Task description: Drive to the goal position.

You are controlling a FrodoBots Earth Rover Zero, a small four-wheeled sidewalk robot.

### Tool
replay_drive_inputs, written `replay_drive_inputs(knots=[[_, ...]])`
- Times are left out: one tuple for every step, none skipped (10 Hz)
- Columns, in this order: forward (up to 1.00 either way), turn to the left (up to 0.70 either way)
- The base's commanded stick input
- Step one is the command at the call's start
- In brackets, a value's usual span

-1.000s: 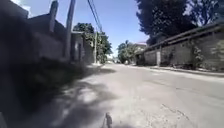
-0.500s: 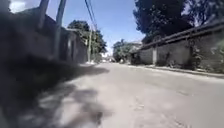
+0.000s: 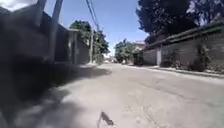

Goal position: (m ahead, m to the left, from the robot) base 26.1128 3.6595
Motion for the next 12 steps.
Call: replay_drive_inputs(knots=[[1.0,0.0],[1.0,0.0],[1.0,0.0],[1.0,0.0],[1.0,0.0],[1.0,0.0],[1.0,0.0],[1.0,0.0],[1.0,0.0],[1.0,0.0],[1.0,0.0],[1.0,0.0]])
